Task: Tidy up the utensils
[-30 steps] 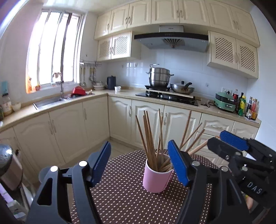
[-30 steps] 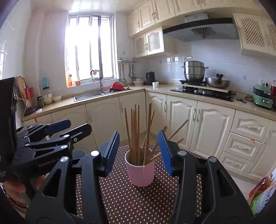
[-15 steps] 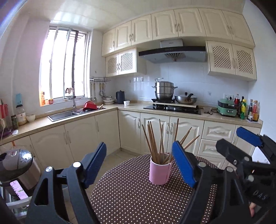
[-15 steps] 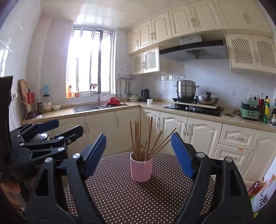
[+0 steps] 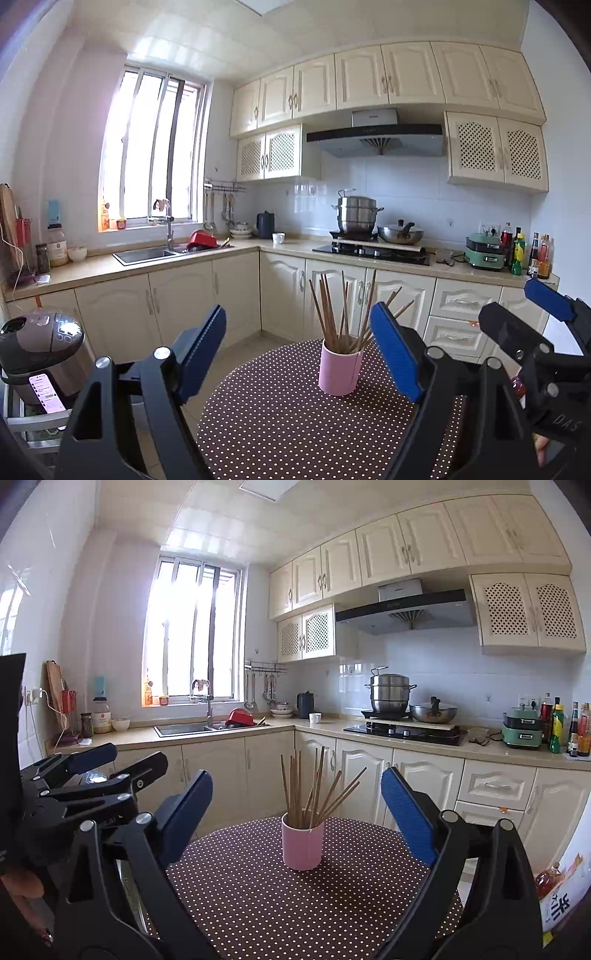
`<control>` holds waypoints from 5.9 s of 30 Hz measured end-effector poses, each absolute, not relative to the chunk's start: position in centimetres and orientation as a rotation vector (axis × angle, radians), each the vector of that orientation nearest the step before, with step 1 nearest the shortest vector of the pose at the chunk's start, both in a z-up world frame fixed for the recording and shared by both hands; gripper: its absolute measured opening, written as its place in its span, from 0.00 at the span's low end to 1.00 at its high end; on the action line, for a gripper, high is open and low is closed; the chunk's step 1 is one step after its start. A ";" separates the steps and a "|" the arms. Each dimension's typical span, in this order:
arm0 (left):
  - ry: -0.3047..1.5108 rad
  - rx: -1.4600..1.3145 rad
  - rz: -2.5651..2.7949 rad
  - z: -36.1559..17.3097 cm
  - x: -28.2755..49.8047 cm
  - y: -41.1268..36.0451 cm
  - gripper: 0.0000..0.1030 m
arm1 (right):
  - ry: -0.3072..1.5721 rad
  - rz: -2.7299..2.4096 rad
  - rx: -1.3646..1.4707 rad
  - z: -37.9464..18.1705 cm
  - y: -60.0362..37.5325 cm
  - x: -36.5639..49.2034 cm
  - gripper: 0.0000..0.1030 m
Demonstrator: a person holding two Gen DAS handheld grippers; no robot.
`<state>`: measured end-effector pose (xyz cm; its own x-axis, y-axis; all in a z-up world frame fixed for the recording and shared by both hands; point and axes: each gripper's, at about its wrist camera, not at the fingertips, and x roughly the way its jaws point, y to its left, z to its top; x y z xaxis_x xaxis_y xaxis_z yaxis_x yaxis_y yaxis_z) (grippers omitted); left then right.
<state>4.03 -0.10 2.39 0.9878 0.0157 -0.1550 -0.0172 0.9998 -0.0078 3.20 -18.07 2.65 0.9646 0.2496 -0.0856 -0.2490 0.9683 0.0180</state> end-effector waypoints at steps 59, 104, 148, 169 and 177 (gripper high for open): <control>0.080 0.043 0.049 1.4 2.4 -1.4 0.77 | 0.086 0.240 -0.004 1.4 -17.1 2.4 0.91; 0.081 0.060 0.052 1.2 3.0 -1.4 0.77 | 0.094 0.228 0.001 1.1 -17.1 2.4 0.91; 0.087 0.063 0.052 0.7 3.0 -1.7 0.77 | 0.111 0.231 0.011 0.7 -17.3 2.6 0.92; 0.090 0.062 0.053 0.4 3.3 -1.8 0.77 | 0.119 0.237 0.015 0.6 -16.9 3.0 0.92; 0.094 0.062 0.053 0.4 3.5 -1.7 0.77 | 0.123 0.237 0.015 0.5 -16.9 3.1 0.92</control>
